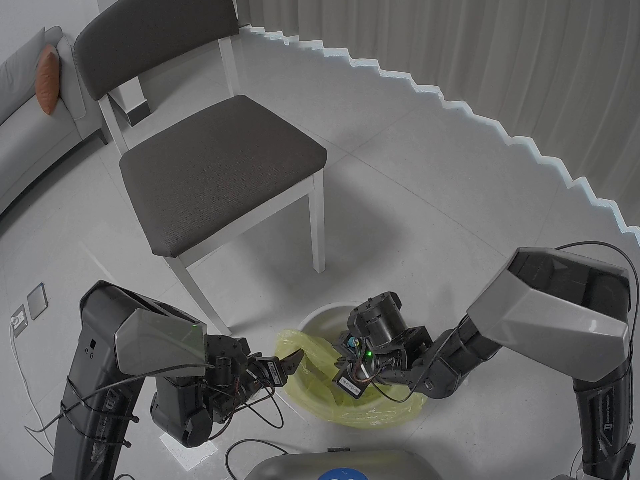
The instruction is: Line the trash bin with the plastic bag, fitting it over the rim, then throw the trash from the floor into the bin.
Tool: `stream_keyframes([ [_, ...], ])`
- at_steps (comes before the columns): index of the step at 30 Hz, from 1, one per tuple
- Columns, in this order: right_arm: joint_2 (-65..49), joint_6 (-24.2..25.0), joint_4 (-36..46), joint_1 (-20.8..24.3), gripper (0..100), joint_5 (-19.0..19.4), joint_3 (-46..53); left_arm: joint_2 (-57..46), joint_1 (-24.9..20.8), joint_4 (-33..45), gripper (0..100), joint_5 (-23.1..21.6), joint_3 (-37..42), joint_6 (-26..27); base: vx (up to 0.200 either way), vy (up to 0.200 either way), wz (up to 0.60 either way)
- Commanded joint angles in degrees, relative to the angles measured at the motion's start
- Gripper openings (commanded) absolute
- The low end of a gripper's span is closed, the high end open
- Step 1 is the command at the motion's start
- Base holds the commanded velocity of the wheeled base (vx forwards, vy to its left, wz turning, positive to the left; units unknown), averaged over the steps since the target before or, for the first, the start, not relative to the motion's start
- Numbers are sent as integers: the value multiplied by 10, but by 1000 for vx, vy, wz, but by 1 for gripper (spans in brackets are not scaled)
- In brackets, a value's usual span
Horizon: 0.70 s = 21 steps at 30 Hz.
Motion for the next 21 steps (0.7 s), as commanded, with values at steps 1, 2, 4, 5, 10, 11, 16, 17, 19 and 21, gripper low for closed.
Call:
stream_keyframes([
  [1, -21, -1, 9, -10, 0, 0, -19, 3, 3, -8, 100, 0, -2, 0, 0, 0, 0],
  [2, -25, -1, 10, -11, 0, 0, -22, 2, 3, -8, 100, 0, -2, 0, 0, 0, 0],
  [4, -40, -5, 12, -17, 0, 0, -32, 2, 3, -8, 100, 0, -2, 0, 0, 0, 0],
  [5, -45, -9, 13, -20, 0, 0, -34, 2, 4, -8, 100, 0, -2, 0, 0, 0, 0],
  [10, -61, -25, 13, -35, 0, 0, -39, 3, 5, -8, 100, 1, -2, -1, 0, 0, 0],
  [11, -61, -29, 13, -39, 0, -1, -39, 3, 8, -8, 100, 1, -2, 0, 0, 0, 0],
  [16, -60, -54, 13, -59, 0, -1, -57, 3, 14, -8, 100, 1, -6, 0, 0, 0, 0],
  [17, -60, -54, 13, -60, 0, -1, -58, 3, 14, -8, 100, 1, -6, -1, 0, 0, 0],
  [19, -56, -58, 13, -66, 0, -1, -71, 4, 14, -8, 100, 1, -7, 0, 0, 0, 0],
  [21, -54, -62, 14, -69, 0, -1, -79, 4, 14, -8, 100, 1, -11, -1, 0, 0, 0],
])
